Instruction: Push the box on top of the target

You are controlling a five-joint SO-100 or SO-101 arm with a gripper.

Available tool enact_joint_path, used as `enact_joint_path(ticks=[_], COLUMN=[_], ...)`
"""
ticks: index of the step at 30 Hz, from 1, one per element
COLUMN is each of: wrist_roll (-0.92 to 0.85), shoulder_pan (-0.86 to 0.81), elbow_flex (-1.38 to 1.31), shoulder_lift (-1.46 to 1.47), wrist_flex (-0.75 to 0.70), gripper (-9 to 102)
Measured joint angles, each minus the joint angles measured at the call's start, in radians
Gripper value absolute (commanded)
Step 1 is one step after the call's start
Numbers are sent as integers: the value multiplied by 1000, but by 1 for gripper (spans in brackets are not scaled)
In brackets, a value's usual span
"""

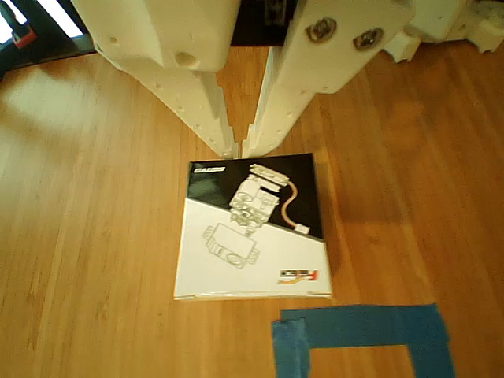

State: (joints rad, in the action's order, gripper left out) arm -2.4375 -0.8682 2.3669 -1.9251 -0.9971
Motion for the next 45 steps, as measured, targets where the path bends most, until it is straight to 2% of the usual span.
enact_joint_path(ticks=[16, 29, 36, 45], wrist_roll=[-9, 67, 94, 80], shoulder_pan=[-8, 81, 87, 78], elbow_flex=[-17, -2, -124, -225], shoulder_lift=[69, 109, 169, 259], wrist_flex=[44, 72, -6, -28], gripper=[0, 0, 0, 0])
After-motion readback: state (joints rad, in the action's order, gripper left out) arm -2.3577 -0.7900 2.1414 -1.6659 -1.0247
